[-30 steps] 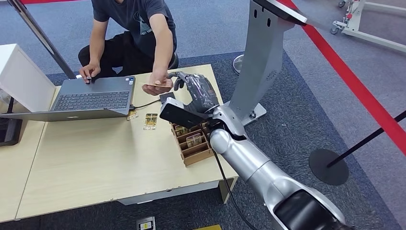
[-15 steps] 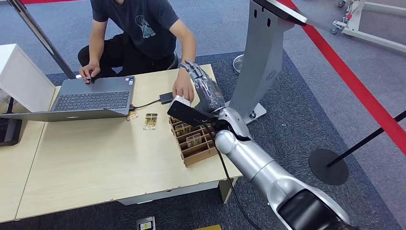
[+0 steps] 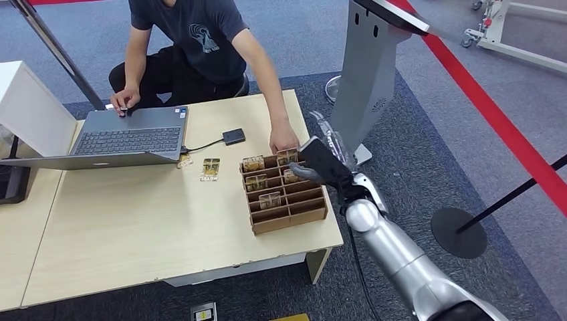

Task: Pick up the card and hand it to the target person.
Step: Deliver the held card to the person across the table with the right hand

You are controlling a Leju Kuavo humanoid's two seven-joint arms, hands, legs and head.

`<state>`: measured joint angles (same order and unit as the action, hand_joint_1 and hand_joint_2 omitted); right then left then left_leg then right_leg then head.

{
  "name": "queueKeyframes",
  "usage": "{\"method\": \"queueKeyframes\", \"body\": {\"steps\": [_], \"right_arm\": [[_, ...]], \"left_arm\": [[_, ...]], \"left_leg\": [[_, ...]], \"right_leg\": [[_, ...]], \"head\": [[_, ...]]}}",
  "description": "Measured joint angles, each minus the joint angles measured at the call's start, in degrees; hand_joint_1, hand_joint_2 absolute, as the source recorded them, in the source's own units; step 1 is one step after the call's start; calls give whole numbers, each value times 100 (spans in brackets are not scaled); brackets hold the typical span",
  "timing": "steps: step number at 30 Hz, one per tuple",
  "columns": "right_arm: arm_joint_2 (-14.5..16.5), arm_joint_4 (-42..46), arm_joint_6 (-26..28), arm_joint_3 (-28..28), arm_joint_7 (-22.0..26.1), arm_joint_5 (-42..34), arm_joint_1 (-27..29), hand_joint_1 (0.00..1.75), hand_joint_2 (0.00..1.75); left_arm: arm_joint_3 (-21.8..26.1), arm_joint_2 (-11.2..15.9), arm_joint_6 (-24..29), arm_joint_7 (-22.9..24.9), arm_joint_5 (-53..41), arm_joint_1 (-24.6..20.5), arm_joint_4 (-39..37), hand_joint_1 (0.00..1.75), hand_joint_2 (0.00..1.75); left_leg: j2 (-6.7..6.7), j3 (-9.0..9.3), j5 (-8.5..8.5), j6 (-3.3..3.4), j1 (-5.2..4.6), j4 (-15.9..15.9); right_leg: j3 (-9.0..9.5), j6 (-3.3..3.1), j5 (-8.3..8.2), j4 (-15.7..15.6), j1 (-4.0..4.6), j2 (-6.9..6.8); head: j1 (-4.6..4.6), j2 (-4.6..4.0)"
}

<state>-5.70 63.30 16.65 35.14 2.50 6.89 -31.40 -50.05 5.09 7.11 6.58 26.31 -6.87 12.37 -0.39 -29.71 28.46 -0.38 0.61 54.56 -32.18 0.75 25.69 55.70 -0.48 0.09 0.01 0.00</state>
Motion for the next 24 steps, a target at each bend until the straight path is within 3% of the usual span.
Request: {"method": "queueKeyframes", "body": {"steps": [6,11,24], "right_arm": [[-675,1054,-336,-463,-633,-95,1000,0,175],[-1055,1790,-666,-783,-984,35,1621,0,175],[-1291,3009,-1109,-1138,-1114,236,2109,0,175]], "left_arm": [[0,30,42,-74,-4,64,-11,0,0],[0,44,105,-85,-9,44,-11,0,0],[-3,61,133,41,-104,-151,-11,0,0]], "left_leg": [[0,3,10,2,0,0],[2,5,14,-1,0,0],[3,6,13,-1,1,-1]], "right_leg": [[4,-3,10,-1,0,0],[3,-7,13,1,0,0],[4,-7,13,3,0,0]], "head": [[1,0],[0,0],[-1,0]]}}
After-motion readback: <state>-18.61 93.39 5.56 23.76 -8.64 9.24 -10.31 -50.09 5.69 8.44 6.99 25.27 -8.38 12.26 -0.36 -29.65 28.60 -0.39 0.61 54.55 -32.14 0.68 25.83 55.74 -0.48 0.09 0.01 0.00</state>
